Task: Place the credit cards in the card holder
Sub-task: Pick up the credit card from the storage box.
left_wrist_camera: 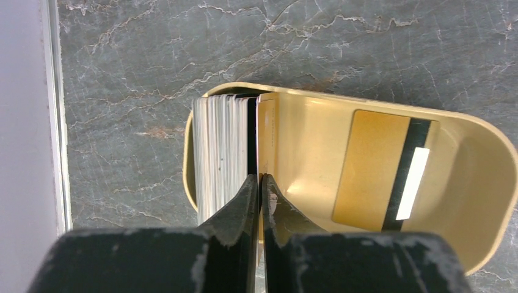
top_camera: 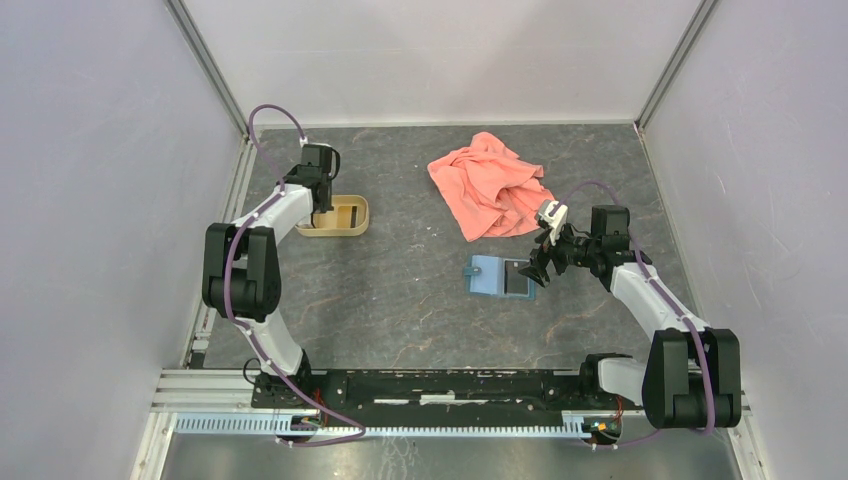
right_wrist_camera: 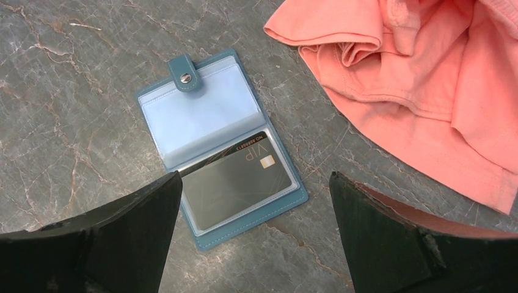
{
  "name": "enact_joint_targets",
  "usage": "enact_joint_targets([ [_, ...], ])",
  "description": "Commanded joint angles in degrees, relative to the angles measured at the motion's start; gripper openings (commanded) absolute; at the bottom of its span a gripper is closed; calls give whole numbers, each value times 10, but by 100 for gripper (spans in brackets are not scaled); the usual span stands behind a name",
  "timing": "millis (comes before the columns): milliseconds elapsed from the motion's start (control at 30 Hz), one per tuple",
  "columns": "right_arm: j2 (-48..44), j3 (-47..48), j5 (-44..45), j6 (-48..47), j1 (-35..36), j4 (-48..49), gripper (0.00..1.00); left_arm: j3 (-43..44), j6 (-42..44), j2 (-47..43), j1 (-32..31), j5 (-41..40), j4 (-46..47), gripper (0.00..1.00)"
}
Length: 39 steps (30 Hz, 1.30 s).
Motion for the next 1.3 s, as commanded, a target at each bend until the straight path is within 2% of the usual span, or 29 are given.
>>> enact_joint_targets([
  [0,2,25,-13,-8,0,1,98,20,24,-24,0,-1,-3,7],
  [300,0,25,-13,-8,0,0,98,21,24,-28,0,13,-6,3],
  [700,3,25,-15,-9,0,-1,98,16,20,-49,2,-8,-6,5],
  [1267,-1,27,-22,-10,0,-5,98,10,10,-13,28,19,-1,7],
])
